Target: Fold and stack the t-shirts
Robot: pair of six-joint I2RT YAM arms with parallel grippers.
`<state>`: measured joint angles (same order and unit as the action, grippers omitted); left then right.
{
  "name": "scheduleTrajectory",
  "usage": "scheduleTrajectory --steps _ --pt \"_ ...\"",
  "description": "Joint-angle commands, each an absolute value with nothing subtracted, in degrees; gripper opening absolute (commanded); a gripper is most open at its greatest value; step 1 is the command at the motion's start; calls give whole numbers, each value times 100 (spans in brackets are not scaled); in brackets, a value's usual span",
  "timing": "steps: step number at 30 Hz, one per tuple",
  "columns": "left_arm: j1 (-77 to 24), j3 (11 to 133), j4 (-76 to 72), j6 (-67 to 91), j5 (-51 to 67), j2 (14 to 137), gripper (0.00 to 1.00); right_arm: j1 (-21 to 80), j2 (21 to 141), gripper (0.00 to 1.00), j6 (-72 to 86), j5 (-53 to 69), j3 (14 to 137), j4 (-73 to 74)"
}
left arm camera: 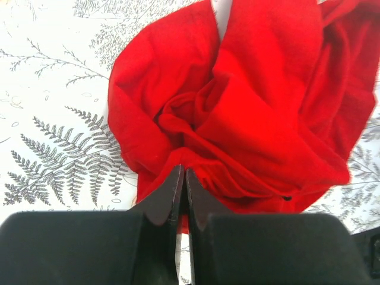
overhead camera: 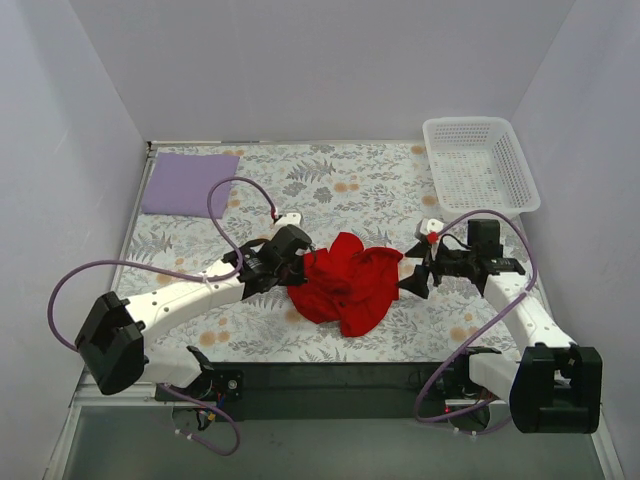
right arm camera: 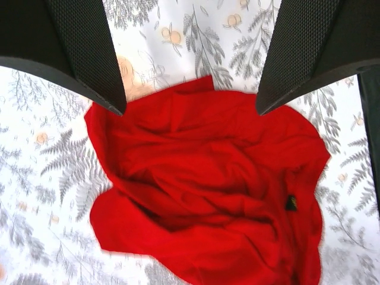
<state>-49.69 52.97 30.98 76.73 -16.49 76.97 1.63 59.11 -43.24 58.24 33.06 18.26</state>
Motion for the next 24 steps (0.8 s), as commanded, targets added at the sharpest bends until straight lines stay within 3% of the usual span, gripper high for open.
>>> scheduleTrajectory --steps 1,10,17,19,21,23,24 --pt "-4983 5265 2944 7515 -1627 7120 0 570 6687 91 -4446 4741 4129 2178" --pt "-4983 5107 2813 7304 -1415 6504 0 1713 8839 77 -4334 2209 6265 2540" --pt "-4983 4957 2681 7251 -1248 6460 0 2092 9860 63 -4044 1644 6556 2672" --pt "-4983 4940 2681 7242 -1239 6451 0 2101 10115 53 -3955 1503 6723 2698" --pt "-4983 4931 2681 7233 -1266 6416 0 2109 10230 30 -3911 1459 6846 2812" --pt "-4983 4957 2716 7198 -1327 6346 0 2101 10170 2 -3902 1450 7048 2987" --pt "-4983 5001 2751 7129 -1440 6241 0 2101 10038 1 -3928 1511 7084 3040"
